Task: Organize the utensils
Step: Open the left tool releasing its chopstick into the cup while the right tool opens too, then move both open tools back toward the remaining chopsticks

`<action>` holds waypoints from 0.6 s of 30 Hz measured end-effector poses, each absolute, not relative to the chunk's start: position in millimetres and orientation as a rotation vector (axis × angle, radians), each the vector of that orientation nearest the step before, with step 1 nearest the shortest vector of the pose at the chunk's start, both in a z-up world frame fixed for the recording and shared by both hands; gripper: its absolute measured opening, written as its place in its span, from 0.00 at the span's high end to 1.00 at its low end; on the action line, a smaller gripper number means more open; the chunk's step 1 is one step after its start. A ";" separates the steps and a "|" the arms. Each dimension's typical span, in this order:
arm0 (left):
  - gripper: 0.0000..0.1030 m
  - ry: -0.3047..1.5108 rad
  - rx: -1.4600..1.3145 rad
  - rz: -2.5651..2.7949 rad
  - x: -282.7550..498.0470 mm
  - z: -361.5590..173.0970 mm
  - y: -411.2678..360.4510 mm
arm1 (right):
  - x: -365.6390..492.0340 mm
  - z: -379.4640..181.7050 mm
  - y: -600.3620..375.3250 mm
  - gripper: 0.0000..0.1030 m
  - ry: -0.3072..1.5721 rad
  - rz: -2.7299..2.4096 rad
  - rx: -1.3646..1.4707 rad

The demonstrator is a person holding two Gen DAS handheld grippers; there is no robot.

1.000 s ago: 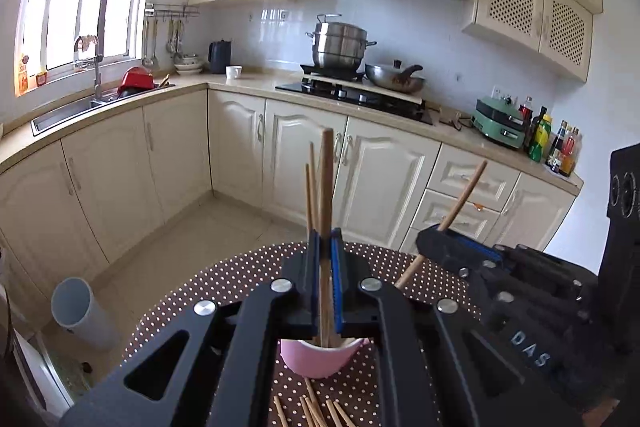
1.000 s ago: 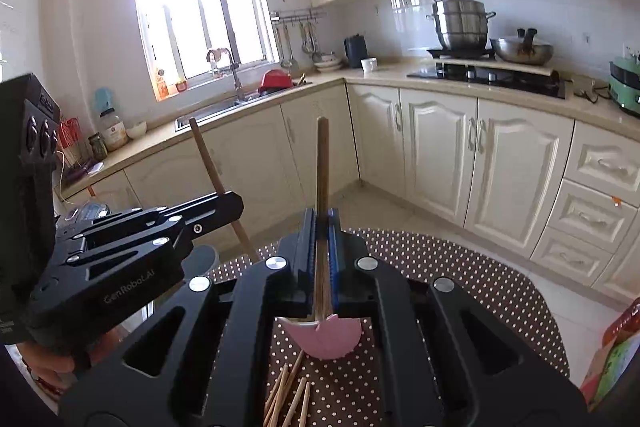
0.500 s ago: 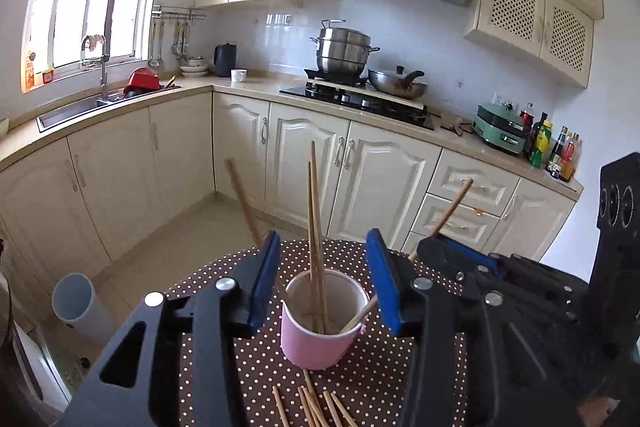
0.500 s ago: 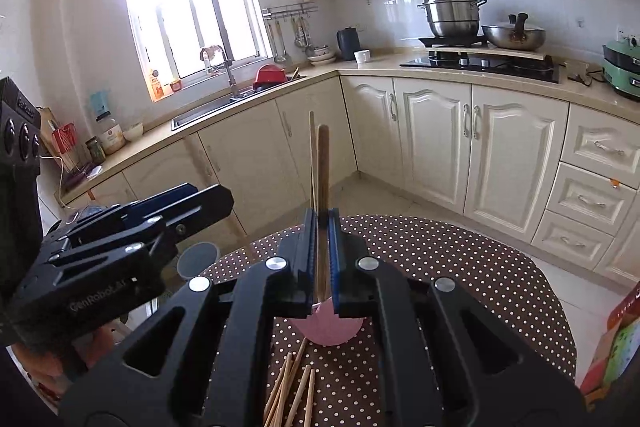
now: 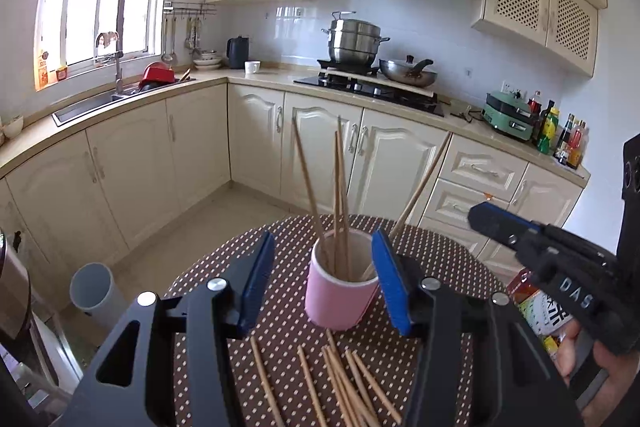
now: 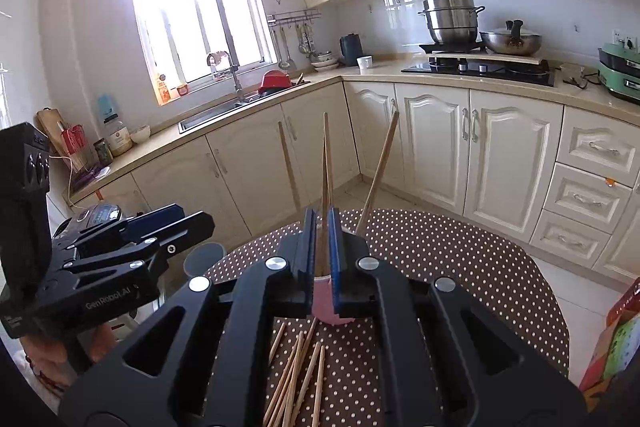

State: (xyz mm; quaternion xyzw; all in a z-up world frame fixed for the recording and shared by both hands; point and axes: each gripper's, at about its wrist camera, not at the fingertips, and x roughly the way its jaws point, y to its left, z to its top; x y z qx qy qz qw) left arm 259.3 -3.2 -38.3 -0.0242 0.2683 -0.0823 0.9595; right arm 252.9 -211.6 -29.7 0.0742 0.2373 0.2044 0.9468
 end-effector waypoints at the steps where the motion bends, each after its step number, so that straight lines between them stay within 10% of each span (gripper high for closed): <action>1: 0.51 0.555 -0.043 -0.164 256.9 -40.4 -0.7 | 250.1 -31.5 -212.4 0.93 0.487 0.415 0.149; 18: 0.51 0.979 -0.025 -0.109 268.4 -155.5 41.5 | 240.4 -109.7 -199.5 0.93 0.751 0.444 0.080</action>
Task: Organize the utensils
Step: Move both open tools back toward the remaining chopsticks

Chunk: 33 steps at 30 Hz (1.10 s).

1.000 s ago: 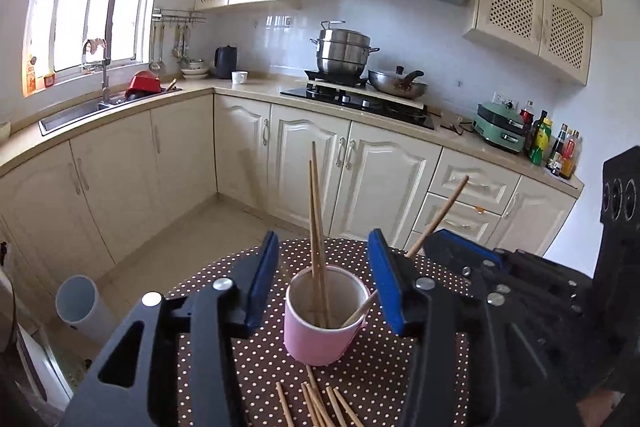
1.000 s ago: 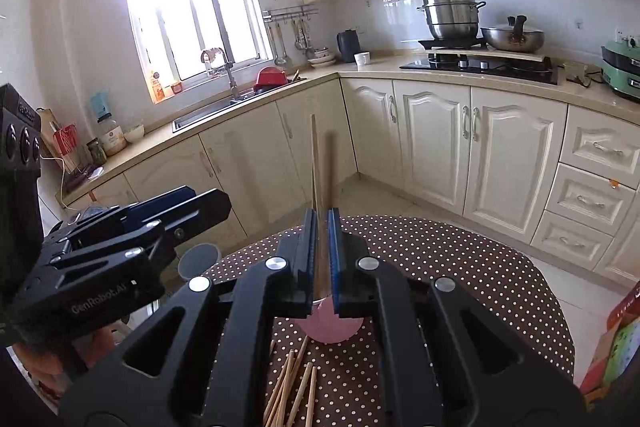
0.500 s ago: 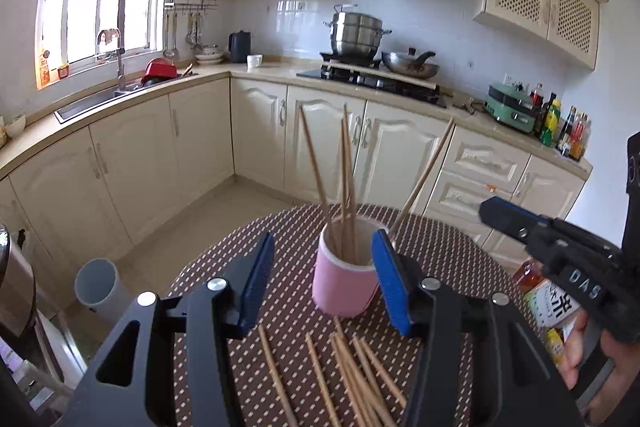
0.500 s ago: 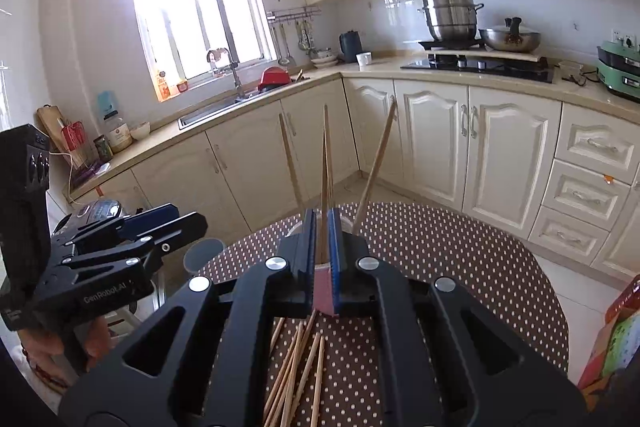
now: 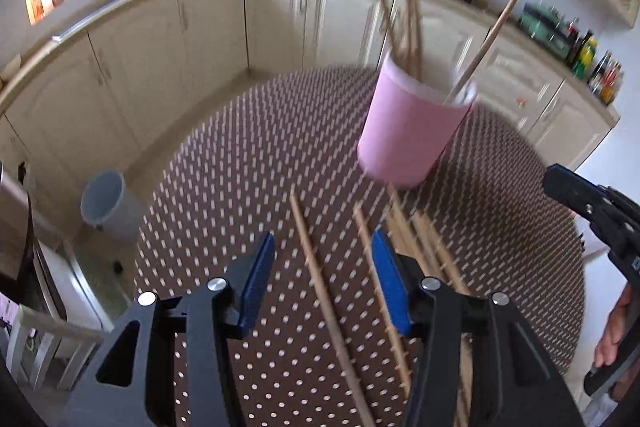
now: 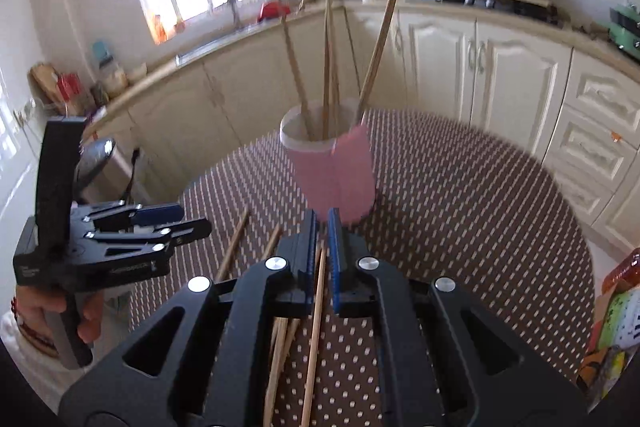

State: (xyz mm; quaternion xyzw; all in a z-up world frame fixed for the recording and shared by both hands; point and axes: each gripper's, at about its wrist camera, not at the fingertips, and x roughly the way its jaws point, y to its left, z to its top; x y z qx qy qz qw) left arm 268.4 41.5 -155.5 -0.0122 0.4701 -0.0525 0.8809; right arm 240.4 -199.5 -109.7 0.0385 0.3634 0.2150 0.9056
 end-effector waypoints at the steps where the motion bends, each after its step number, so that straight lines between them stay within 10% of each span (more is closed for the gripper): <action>1: 0.51 1.008 -0.027 -0.104 270.8 -164.4 42.6 | 242.7 -117.7 -194.9 0.93 0.793 0.449 0.057; 11: 0.51 1.117 -0.054 -0.055 285.2 -203.4 50.5 | 258.5 -180.4 -168.0 0.92 1.070 0.461 -0.050; 16: 0.51 1.128 -0.040 -0.034 296.5 -210.0 53.3 | 265.0 -192.6 -164.5 0.65 1.090 0.446 -0.058; 26: 0.52 1.122 -0.007 -0.034 321.6 -212.9 40.4 | 278.1 -200.6 -149.6 0.66 1.087 0.400 -0.133; 33: 0.88 1.094 0.067 -0.027 321.9 -213.6 24.3 | 283.3 -200.9 -126.1 0.69 1.074 0.382 -0.220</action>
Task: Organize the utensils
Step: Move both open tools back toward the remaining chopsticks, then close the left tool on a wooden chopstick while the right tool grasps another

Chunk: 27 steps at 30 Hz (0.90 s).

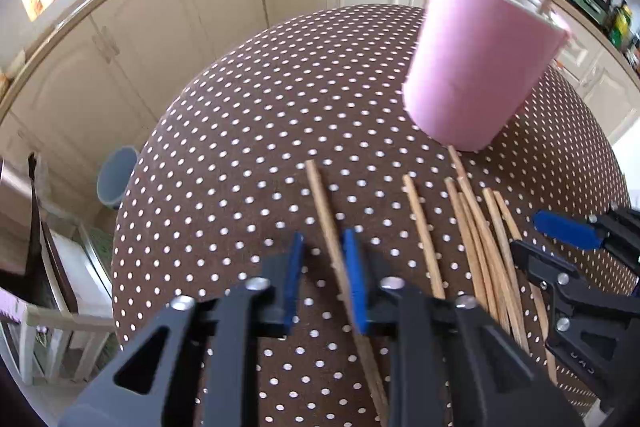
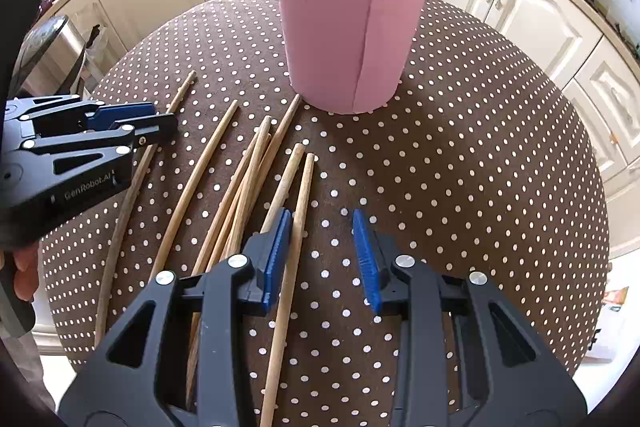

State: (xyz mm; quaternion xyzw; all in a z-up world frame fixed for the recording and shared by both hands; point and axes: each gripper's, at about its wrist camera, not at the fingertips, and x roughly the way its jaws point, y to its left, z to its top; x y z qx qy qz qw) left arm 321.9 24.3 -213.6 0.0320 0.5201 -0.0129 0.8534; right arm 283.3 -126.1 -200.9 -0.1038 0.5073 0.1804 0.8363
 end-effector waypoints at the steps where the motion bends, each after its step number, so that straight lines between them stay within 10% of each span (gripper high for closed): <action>1: 0.90 1.088 0.087 -0.028 321.8 -213.7 19.0 | 283.4 -200.9 -124.0 0.71 1.072 0.382 -0.225; 7: 0.94 1.070 0.097 -0.036 321.3 -211.0 8.1 | 281.3 -199.4 -111.2 0.91 1.073 0.415 -0.237; 27: 0.94 0.849 0.009 -0.144 257.1 -92.6 -2.3 | 252.8 -100.4 -153.1 0.94 0.843 0.506 -0.008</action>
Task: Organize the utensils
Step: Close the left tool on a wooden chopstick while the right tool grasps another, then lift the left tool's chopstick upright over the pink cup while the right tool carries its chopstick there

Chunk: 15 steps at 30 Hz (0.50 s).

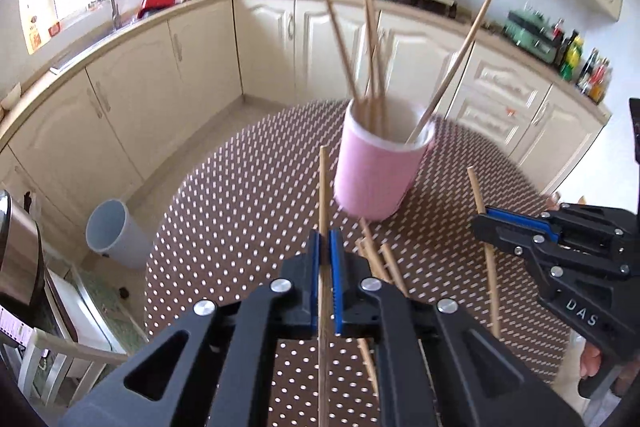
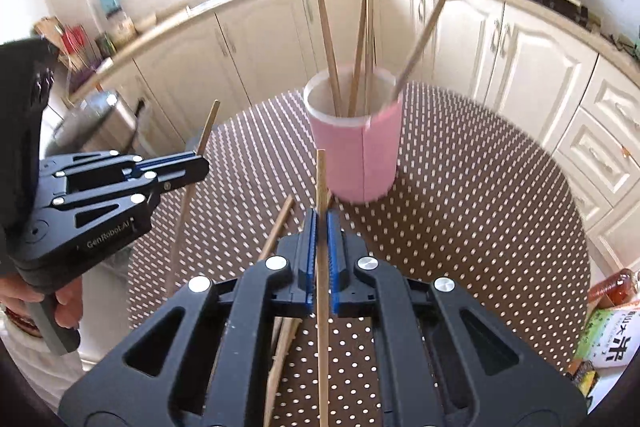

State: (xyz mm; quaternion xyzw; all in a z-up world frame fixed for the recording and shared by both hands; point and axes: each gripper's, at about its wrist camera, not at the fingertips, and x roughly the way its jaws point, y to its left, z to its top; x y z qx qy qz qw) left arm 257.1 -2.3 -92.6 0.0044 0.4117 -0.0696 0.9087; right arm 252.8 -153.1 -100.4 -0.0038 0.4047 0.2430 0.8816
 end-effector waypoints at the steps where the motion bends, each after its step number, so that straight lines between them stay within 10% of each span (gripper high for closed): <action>1: 0.94 0.834 0.005 -0.151 254.5 -85.6 -1.7 | 249.8 -93.0 -154.7 0.94 0.826 0.518 0.003; 15: 0.94 0.621 -0.065 -0.180 227.0 -2.9 -5.8 | 233.3 -27.0 -181.7 0.94 0.642 0.539 0.043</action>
